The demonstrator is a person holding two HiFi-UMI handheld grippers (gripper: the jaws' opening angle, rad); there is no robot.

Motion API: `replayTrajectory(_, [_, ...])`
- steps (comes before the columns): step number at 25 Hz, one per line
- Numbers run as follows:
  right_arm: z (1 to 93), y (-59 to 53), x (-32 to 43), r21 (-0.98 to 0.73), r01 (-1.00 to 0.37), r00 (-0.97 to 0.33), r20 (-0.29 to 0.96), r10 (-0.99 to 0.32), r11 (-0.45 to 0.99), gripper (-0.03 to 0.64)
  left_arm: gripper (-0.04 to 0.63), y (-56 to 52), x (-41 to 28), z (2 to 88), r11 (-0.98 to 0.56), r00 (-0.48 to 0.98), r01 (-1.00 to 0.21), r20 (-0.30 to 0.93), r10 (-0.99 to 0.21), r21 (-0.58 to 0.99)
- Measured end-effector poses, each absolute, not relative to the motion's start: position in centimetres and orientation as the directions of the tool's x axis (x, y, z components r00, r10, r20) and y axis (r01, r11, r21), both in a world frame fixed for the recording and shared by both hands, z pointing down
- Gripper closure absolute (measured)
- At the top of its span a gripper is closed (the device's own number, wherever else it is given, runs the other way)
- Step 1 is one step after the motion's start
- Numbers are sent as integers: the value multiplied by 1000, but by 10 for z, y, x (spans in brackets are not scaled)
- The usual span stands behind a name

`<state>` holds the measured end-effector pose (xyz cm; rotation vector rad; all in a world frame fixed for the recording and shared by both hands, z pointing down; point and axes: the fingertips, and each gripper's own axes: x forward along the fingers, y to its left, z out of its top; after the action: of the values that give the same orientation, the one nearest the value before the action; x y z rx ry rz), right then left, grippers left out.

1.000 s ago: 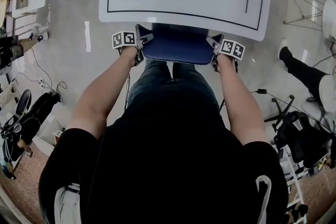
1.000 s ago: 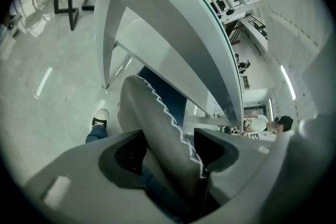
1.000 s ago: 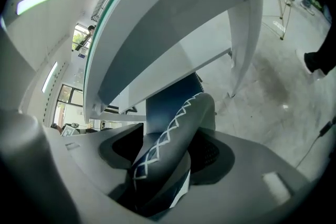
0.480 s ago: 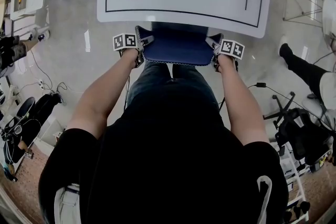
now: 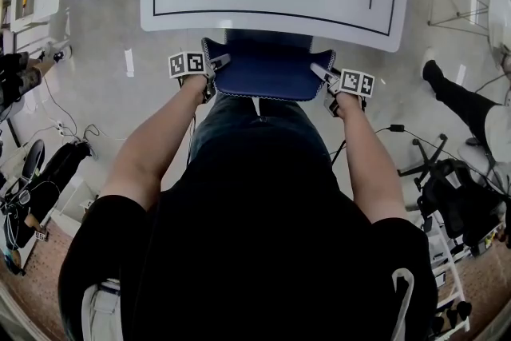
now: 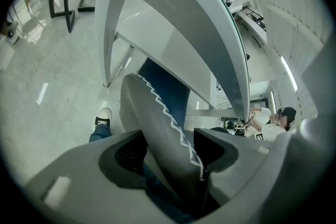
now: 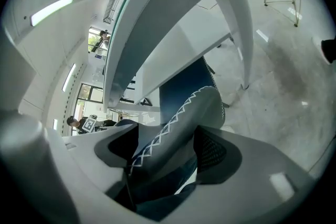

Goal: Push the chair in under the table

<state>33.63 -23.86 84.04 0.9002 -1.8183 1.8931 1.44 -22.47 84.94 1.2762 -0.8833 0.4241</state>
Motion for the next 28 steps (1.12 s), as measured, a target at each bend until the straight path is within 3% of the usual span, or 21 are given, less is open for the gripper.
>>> replayTrajectory(6, [849, -227, 345, -718, -680, -694, 696, -182, -151, 353, 315, -238, 20, 850, 257, 618, -708, 754, -225, 657])
replayTrajectory(11, [840, -274, 338, -719, -683, -680, 689, -250, -126, 351, 330, -265, 12, 856, 260, 612, -709, 755, -236, 655])
replayTrajectory(28, [846, -321, 336, -714, -695, -674, 688, -270, -84, 344, 322, -305, 12, 861, 267, 617, -672, 722, -313, 690])
